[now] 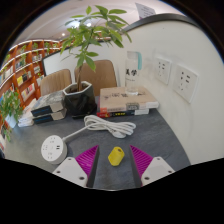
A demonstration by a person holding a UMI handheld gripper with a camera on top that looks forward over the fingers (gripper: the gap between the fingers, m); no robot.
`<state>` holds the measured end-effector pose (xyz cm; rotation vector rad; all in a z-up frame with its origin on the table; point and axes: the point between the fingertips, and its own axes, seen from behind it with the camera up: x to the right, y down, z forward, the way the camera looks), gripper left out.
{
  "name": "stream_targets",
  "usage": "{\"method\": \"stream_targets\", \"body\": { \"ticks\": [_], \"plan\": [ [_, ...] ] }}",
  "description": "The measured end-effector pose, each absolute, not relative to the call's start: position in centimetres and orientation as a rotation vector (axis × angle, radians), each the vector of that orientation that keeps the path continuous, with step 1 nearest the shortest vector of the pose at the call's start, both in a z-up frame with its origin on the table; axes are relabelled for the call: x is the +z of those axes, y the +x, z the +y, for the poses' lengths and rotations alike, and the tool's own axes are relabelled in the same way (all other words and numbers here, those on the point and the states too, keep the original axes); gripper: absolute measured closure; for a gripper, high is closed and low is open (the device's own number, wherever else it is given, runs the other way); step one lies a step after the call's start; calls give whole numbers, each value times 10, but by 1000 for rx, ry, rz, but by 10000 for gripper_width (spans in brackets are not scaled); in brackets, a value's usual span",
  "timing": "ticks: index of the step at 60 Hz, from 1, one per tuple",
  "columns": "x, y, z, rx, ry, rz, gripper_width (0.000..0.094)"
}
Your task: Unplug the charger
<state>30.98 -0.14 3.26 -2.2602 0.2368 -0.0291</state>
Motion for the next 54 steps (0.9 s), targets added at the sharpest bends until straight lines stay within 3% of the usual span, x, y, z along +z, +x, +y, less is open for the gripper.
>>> {"method": "stream_targets", "body": {
  "ticks": [3, 8, 21, 28, 35, 54],
  "plan": [
    [54, 310, -3, -57, -2223, 236, 283],
    [98, 300, -6, -63, -2145, 229, 216],
    [205, 220, -49, -22, -2006, 169, 179],
    [242, 153, -80, 36, -1965, 126, 166],
    [251, 88, -106, 59, -1961, 54, 160],
    [227, -30, -157, 110, -2026, -78, 154]
  ]
}}
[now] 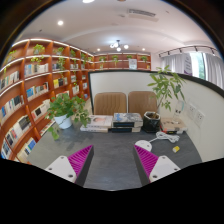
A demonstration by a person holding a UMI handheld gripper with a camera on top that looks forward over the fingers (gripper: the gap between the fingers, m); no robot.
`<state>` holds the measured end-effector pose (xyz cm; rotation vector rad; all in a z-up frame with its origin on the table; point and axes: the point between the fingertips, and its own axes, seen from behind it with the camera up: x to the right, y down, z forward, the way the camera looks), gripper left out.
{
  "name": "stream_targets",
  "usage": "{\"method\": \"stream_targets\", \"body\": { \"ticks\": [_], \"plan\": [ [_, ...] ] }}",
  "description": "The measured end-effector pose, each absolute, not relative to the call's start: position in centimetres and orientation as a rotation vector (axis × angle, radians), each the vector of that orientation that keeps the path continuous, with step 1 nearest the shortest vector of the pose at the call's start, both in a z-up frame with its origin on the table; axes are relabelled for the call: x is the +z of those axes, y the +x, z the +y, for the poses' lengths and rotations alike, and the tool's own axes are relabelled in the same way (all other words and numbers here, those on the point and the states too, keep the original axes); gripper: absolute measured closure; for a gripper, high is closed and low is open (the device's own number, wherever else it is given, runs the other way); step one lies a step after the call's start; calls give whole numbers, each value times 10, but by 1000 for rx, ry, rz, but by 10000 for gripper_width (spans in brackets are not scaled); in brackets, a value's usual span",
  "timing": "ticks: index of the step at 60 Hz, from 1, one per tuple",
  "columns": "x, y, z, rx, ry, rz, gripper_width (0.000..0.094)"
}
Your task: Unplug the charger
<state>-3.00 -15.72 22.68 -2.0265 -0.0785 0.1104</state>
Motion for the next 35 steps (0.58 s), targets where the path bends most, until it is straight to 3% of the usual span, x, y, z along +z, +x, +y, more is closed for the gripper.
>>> {"method": "stream_targets", "body": {
  "ticks": [35],
  "plan": [
    [226, -63, -176, 110, -2027, -109, 158]
  ]
}}
